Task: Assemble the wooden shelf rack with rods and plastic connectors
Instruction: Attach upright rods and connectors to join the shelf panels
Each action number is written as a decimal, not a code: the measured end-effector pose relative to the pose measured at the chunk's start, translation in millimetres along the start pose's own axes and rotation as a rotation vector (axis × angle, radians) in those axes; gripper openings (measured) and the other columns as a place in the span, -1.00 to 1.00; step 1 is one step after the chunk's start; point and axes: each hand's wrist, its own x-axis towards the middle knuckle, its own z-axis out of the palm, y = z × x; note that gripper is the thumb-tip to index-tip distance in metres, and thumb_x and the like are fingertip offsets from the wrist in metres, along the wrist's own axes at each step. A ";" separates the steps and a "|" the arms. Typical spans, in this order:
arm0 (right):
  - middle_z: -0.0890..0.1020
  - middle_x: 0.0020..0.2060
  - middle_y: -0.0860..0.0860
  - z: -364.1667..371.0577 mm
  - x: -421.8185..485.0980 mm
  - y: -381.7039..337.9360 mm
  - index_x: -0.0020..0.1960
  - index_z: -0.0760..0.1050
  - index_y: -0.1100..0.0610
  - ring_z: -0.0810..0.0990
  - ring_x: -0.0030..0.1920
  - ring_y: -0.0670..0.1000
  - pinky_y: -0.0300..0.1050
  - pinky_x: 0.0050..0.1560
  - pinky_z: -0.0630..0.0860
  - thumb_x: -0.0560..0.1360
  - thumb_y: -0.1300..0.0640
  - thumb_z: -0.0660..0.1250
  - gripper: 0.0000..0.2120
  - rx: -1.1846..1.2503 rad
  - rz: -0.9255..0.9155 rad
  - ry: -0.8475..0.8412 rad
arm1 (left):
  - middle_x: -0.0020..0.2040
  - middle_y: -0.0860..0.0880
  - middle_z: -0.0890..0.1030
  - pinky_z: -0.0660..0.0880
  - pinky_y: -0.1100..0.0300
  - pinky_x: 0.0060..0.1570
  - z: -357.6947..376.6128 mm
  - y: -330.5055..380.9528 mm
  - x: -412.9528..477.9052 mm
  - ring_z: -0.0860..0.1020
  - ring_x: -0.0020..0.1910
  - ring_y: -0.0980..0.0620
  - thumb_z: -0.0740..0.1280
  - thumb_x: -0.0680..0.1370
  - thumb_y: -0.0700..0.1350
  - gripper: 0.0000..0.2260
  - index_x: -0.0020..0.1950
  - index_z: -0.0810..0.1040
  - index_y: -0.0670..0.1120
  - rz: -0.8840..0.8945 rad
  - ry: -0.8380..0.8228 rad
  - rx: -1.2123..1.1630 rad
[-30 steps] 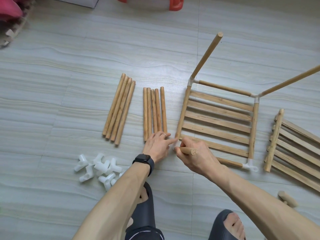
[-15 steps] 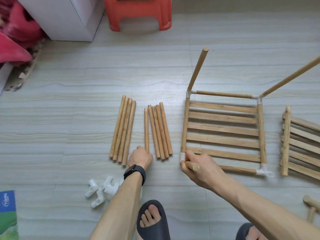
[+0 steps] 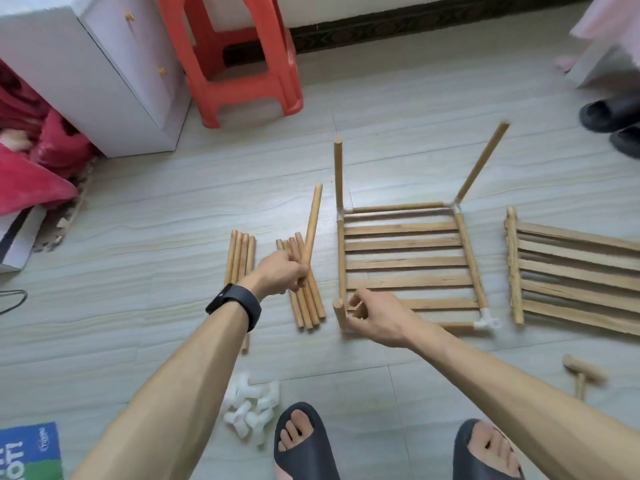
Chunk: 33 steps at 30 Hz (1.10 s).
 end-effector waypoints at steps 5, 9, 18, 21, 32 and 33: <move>0.66 0.05 -0.11 -48.3 -44.6 30.1 0.47 0.24 -0.02 0.66 0.01 0.02 0.07 0.04 0.60 0.57 -0.08 0.32 -0.47 0.017 -0.035 0.402 | -0.28 0.00 0.62 0.49 0.22 -0.28 -1.8 85.7 -26.9 0.56 -0.31 0.08 0.32 0.56 -0.12 -0.86 -0.07 0.64 -0.13 0.191 -0.041 0.162; 0.65 0.00 -0.16 -79.7 -77.2 64.6 0.54 0.15 -0.06 0.66 -0.05 0.07 0.09 -0.05 0.59 0.56 -0.11 0.33 -0.37 -0.068 -0.023 0.611 | -0.18 -0.03 0.64 0.48 0.18 -0.21 34.2 154.8 -37.5 0.57 -0.23 0.04 0.35 0.56 -0.07 -0.80 0.03 0.67 -0.18 0.306 -0.239 0.313; 0.66 -0.26 -0.04 -82.8 -117.7 160.8 -0.06 0.42 -0.06 0.63 -0.12 0.19 -0.01 -0.24 0.48 0.57 -0.36 0.06 -0.60 -0.152 0.401 0.602 | -0.14 0.04 0.68 0.50 0.17 -0.16 157.1 224.1 -20.7 0.61 -0.14 0.05 0.26 0.60 0.20 -0.66 -0.15 0.66 0.01 0.363 -0.391 0.299; 0.67 -0.40 -0.12 -82.1 -127.3 182.1 -0.18 0.50 -0.05 0.65 -0.21 -0.02 0.00 -0.09 0.57 0.52 -0.47 -0.01 -0.43 0.141 0.479 0.632 | 0.15 -0.09 0.64 0.51 0.03 0.12 190.9 192.7 11.1 0.57 0.16 -0.12 0.13 0.65 0.20 -0.55 0.19 0.63 -0.10 0.342 -0.203 0.539; 0.68 -0.44 0.01 -81.3 -125.5 206.9 -0.17 0.64 0.02 0.64 -0.42 -0.03 -0.02 -0.09 0.62 0.59 -0.05 0.26 -0.72 0.714 0.489 0.919 | 0.66 0.04 -0.18 0.14 -0.44 0.43 260.0 52.2 55.5 -0.02 0.58 -0.37 0.10 0.71 0.08 -0.54 0.61 0.09 0.25 0.052 -0.266 0.883; 0.68 -0.44 0.01 -79.5 -124.3 209.0 -0.17 0.64 0.02 0.64 -0.42 -0.04 -0.01 -0.08 0.62 0.59 -0.05 0.25 -0.73 0.715 0.495 0.912 | 0.66 0.04 -0.19 0.15 -0.42 0.42 261.5 49.5 55.4 -0.01 0.57 -0.37 0.07 0.72 0.02 -0.54 0.61 0.07 0.26 0.060 -0.247 0.883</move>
